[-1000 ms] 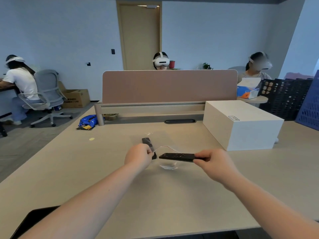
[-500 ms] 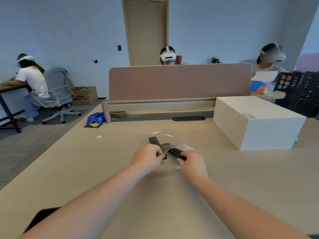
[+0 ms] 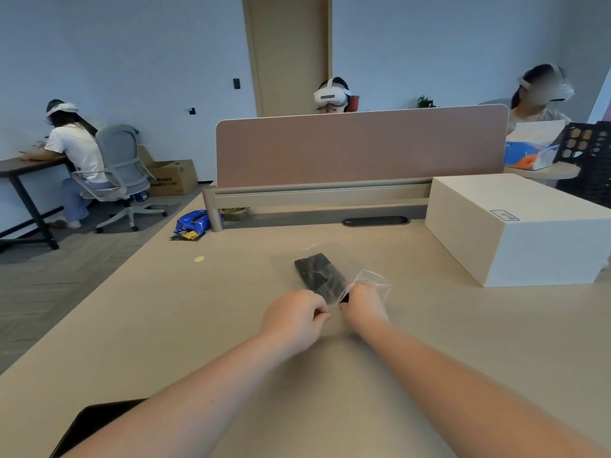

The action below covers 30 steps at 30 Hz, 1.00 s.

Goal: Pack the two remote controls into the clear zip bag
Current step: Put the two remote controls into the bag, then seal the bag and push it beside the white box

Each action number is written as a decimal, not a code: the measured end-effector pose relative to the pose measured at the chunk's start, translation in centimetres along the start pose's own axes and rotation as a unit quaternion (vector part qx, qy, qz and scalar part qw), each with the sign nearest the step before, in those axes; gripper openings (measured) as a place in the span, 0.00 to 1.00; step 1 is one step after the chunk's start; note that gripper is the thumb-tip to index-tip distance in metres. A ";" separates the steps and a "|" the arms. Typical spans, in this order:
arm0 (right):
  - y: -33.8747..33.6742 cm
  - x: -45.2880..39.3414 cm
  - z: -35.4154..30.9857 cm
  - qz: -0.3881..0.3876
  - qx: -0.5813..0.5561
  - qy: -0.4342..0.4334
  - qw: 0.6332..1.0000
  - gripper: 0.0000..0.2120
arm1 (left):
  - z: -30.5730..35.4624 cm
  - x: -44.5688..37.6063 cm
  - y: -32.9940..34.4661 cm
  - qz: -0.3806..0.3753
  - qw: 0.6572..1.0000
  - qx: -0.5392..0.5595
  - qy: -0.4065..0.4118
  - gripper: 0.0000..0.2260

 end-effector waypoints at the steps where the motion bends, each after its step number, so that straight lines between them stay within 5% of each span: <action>1: 0.0 0.1 -0.2 -0.012 -0.018 0.006 1.000 0.13 | 0.0 -0.1 0.0 0.002 1.000 0.002 0.000 0.07; 10: 1.0 -0.7 1.4 0.004 0.103 -0.027 0.994 0.11 | -0.5 0.2 0.0 0.004 0.999 -0.030 0.016 0.09; 14: -0.9 1.4 3.0 0.040 0.138 -0.055 0.988 0.10 | -0.7 0.9 0.2 -0.032 0.992 -0.112 0.046 0.19; 21: -6.1 3.7 5.5 0.198 0.204 -0.153 0.946 0.02 | -1.2 1.7 0.8 0.025 0.983 -0.167 0.078 0.11; 23: -7.3 4.2 5.8 0.236 0.204 -0.173 0.934 0.06 | -1.6 1.6 0.7 0.033 0.981 -0.178 0.074 0.12; 27: -6.5 4.3 5.5 0.086 0.191 -0.239 0.948 0.27 | -2.3 1.7 0.6 0.034 0.975 -0.206 0.081 0.11; 30: -4.4 4.4 4.7 -0.021 0.210 -0.279 0.937 0.29 | -2.7 1.6 0.8 0.050 0.975 -0.190 0.105 0.09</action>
Point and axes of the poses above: each hand's wrist, its own x-axis away from the middle knuckle, its own y-axis out of the palm, z = x × y, the point moved 4 cm from there along -x, towards the middle knuckle, and after that the axes turned 10 degrees about -y, right-handed, at the moved point
